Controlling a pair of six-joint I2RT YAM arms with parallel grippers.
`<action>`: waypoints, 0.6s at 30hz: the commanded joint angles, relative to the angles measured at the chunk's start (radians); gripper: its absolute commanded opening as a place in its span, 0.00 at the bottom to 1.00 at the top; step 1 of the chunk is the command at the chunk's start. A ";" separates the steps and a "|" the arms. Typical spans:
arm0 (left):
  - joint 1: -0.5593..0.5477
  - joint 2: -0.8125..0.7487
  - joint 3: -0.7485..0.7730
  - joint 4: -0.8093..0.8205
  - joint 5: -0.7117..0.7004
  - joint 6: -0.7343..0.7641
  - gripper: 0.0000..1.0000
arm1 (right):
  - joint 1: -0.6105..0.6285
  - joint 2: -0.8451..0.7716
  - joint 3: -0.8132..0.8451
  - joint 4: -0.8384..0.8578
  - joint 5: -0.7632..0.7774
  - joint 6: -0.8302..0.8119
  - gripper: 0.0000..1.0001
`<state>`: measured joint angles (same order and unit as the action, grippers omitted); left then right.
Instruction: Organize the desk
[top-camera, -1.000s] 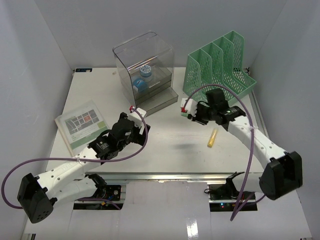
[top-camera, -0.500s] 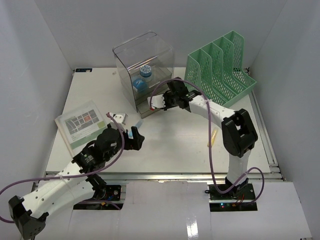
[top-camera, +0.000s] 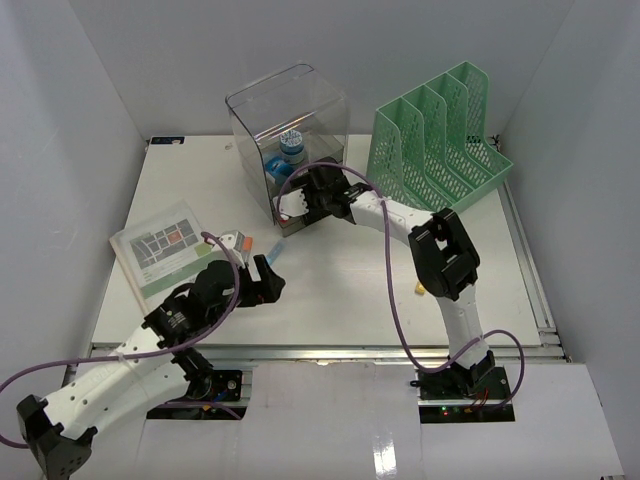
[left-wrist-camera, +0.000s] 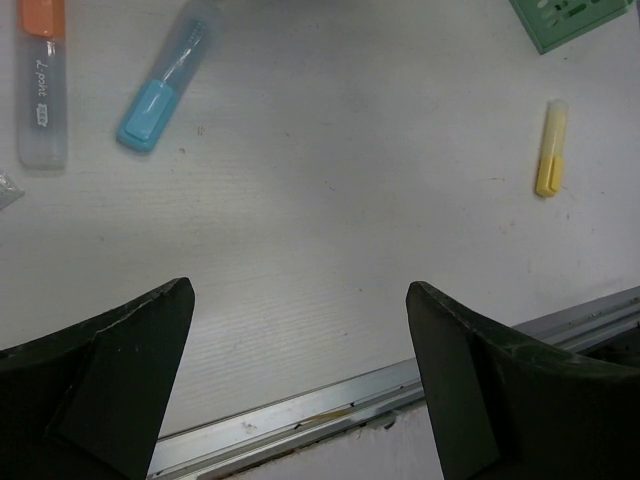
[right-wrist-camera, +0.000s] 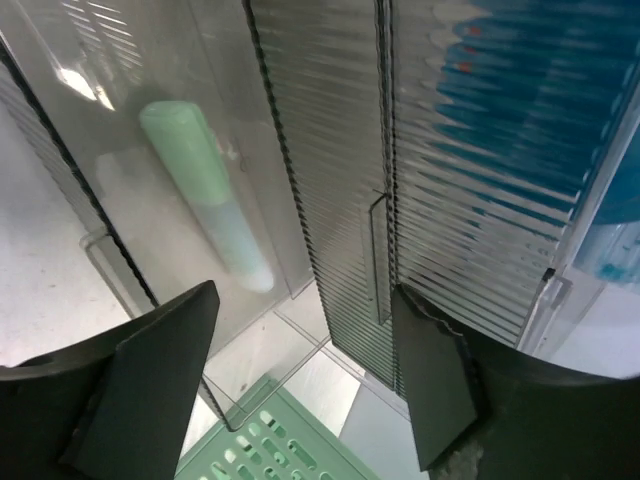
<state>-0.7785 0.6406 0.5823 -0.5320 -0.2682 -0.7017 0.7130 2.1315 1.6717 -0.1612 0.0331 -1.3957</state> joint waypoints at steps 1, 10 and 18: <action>0.077 0.107 0.021 -0.003 0.030 0.068 0.98 | 0.005 -0.052 -0.007 0.033 0.031 0.035 0.79; 0.388 0.447 0.173 0.096 0.248 0.331 0.86 | -0.105 -0.498 -0.183 -0.386 -0.450 0.437 0.79; 0.416 0.859 0.375 0.116 0.180 0.481 0.68 | -0.401 -1.000 -0.689 -0.572 -1.023 0.393 0.79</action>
<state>-0.3734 1.3598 0.8687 -0.4371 -0.0674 -0.3327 0.4148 1.2874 1.1830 -0.5643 -0.6756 -1.0308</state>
